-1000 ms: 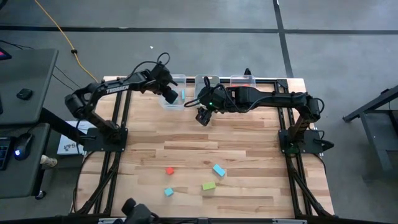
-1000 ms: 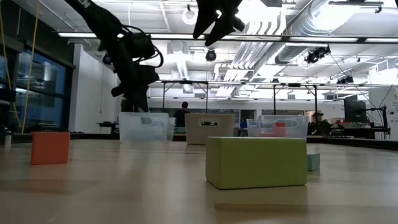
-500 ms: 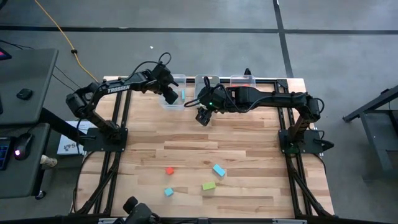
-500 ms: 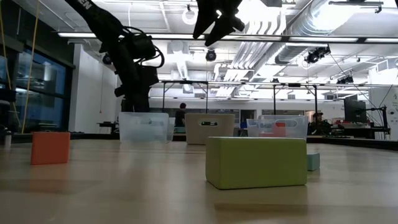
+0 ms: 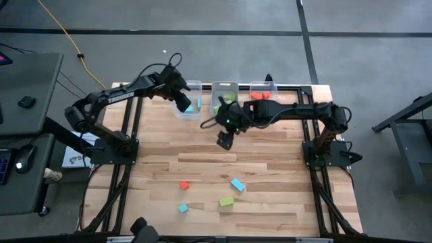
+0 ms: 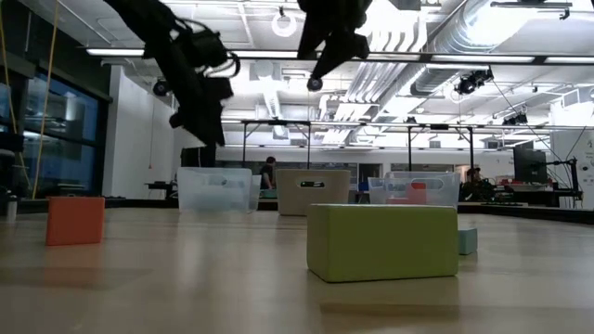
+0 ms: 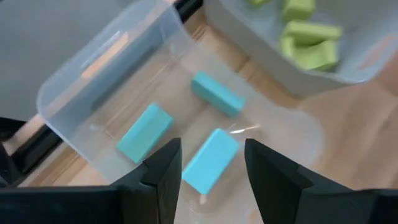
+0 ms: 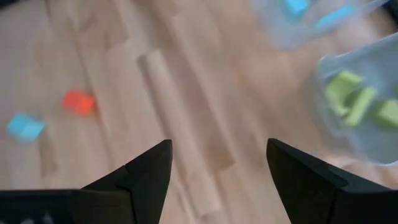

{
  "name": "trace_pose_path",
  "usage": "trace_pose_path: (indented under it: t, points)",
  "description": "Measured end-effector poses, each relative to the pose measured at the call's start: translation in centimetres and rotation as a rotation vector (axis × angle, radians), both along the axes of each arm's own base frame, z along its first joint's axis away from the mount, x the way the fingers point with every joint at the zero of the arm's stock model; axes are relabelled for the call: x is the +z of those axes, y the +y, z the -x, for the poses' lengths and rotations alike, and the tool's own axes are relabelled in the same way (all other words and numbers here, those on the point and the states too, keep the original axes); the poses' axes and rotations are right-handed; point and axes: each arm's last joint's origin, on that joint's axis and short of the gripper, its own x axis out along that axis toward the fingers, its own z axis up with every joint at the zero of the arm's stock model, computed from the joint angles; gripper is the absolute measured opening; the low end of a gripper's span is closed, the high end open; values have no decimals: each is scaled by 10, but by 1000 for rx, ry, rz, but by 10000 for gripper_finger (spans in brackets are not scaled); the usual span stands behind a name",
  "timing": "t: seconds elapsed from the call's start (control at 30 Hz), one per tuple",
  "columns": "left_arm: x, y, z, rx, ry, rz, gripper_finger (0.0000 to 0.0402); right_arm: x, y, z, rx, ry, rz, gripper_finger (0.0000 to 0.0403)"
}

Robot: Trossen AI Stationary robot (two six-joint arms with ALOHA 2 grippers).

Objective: Sort & place blocks by color
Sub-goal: Put the green block into the blue bin

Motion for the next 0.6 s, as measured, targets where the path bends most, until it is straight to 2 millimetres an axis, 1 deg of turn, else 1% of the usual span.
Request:
trace_pose_path:
  t: [0.17,0.27,0.43,0.6]
  points:
    - [29,-21,5,8,-88,-5,157,-14,19,2,137,49,-84,252]
    - [42,-36,7,29,-136,7,157,-21,30,3,237,70,-132,252]
    - [54,-61,7,39,-185,51,157,-36,45,5,382,91,-163,252]
    - [60,-83,-2,47,-235,116,157,-52,65,7,493,88,-153,252]
